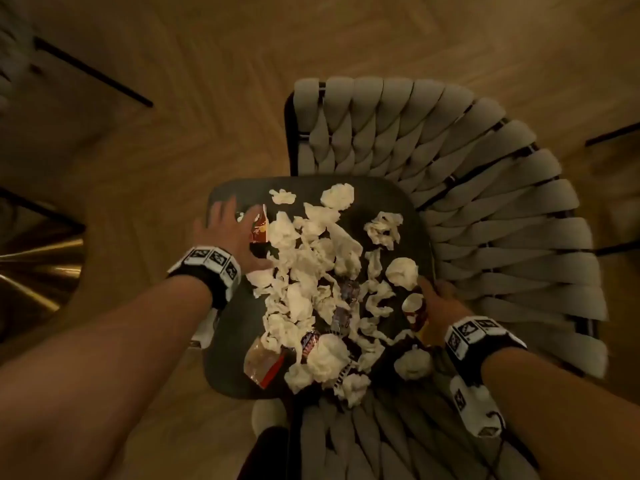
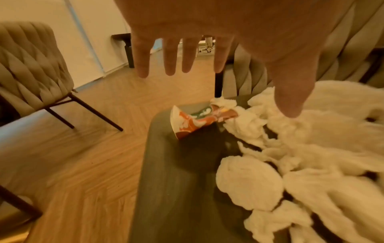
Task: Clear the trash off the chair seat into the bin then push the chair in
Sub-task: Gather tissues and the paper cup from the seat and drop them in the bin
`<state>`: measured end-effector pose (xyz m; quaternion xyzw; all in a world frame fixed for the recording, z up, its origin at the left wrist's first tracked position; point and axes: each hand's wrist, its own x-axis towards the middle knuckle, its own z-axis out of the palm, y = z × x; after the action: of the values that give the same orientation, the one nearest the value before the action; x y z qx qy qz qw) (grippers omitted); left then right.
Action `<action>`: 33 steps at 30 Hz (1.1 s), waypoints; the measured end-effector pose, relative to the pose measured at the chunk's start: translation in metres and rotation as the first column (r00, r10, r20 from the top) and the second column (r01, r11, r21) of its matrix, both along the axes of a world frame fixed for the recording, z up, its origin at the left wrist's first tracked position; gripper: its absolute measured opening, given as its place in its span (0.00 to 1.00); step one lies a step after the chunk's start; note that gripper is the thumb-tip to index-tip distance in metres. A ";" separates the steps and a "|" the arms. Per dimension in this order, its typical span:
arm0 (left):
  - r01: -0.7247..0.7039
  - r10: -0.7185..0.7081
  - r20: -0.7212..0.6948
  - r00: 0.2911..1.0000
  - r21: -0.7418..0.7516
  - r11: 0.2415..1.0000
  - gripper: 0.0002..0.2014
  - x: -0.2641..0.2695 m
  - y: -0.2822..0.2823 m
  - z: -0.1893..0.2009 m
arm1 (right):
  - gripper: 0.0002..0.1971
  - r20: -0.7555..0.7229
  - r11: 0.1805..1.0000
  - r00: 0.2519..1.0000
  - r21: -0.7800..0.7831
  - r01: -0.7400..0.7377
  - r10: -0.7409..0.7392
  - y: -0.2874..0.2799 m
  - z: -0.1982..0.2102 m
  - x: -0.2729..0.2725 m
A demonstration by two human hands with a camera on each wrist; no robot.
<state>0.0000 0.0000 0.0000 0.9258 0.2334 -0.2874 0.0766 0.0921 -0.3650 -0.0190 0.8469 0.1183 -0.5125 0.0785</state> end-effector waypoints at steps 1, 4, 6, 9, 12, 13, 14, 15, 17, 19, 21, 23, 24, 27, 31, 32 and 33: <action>-0.011 0.010 -0.020 1.000 -0.023 1.000 0.55 0.004 0.002 -0.011 | 0.58 -0.007 1.000 1.000 -0.009 -0.025 0.025 -0.001 -0.010 -0.003; -0.013 0.010 -0.050 0.999 -0.072 0.997 0.52 0.009 0.004 -0.044 | 0.49 0.054 0.993 0.992 -0.014 -0.117 0.118 -0.003 -0.030 -0.008; 0.001 -0.004 -0.050 0.999 -0.051 0.999 0.48 0.010 0.003 -0.060 | 0.44 0.098 0.990 0.986 -0.008 -0.138 0.138 -0.001 -0.035 -0.009; -0.017 0.017 0.003 1.000 -0.017 1.000 0.41 0.012 0.008 -0.067 | 0.42 0.102 0.987 0.982 -0.007 -0.161 0.160 0.003 -0.034 -0.006; -0.081 0.088 0.123 0.988 -0.067 0.994 0.32 0.009 0.011 -0.064 | 0.43 0.095 0.989 0.985 0.012 -0.148 0.146 0.004 -0.018 -0.005; -0.109 0.124 0.168 0.978 -0.096 0.989 0.30 0.005 0.013 -0.061 | 0.42 0.101 0.988 0.983 0.012 -0.152 0.151 0.004 -0.010 -0.005; -0.138 0.163 0.206 0.965 -0.130 0.982 0.29 -0.001 0.012 -0.057 | 0.41 0.110 0.988 0.983 0.021 -0.151 0.148 0.004 -0.003 -0.007; -0.169 0.206 0.248 0.947 -0.164 0.972 0.28 -0.006 0.011 -0.051 | 0.39 0.121 0.989 0.984 0.046 -0.140 0.133 0.005 0.005 -0.008; -0.241 0.304 0.283 0.910 -0.236 0.942 0.29 -0.021 0.000 -0.035 | 0.39 0.182 0.981 0.978 0.147 -0.128 0.101 0.009 0.014 -0.008; -0.282 0.363 0.251 0.898 -0.306 0.909 0.31 -0.038 -0.023 -0.017 | 0.41 0.274 0.959 0.959 0.246 -0.141 0.071 0.018 0.013 0.001; -0.251 0.331 0.187 0.925 -0.354 0.901 0.35 -0.049 -0.052 -0.008 | 0.44 0.313 0.956 0.949 0.268 -0.123 0.035 0.032 0.003 0.018; -0.195 0.234 0.075 0.969 -0.341 0.920 0.47 -0.051 -0.076 -0.018 | 0.47 0.299 0.970 0.952 0.203 -0.135 0.070 0.041 -0.017 0.033; -0.151 0.167 0.023 0.986 -0.309 0.939 0.54 -0.049 -0.085 -0.027 | 0.48 0.278 0.970 0.953 0.172 -0.171 0.119 0.043 -0.029 0.037; -0.038 0.022 -0.075 0.997 -0.209 0.977 0.62 -0.038 -0.102 -0.054 | 0.46 0.173 0.956 0.962 0.165 -0.241 0.213 0.041 -0.055 0.038; -0.040 0.029 -0.090 0.995 -0.122 0.992 0.49 -0.021 -0.100 -0.073 | 0.40 0.202 0.917 0.925 0.179 -0.357 0.320 0.043 -0.060 0.039; -0.039 0.032 -0.067 0.997 -0.103 0.994 0.43 -0.019 -0.096 -0.074 | 0.39 0.189 0.917 0.932 0.200 -0.346 0.310 0.044 -0.059 0.040; -0.044 0.040 -0.040 0.998 -0.094 0.995 0.39 -0.019 -0.092 -0.074 | 0.38 0.164 0.924 0.947 0.228 -0.308 0.275 0.044 -0.058 0.040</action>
<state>-0.0185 -0.0917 -0.0740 0.9104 0.2405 -0.3138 0.1219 0.1319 -0.3208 -0.0767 0.8541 0.3018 -0.4201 0.0537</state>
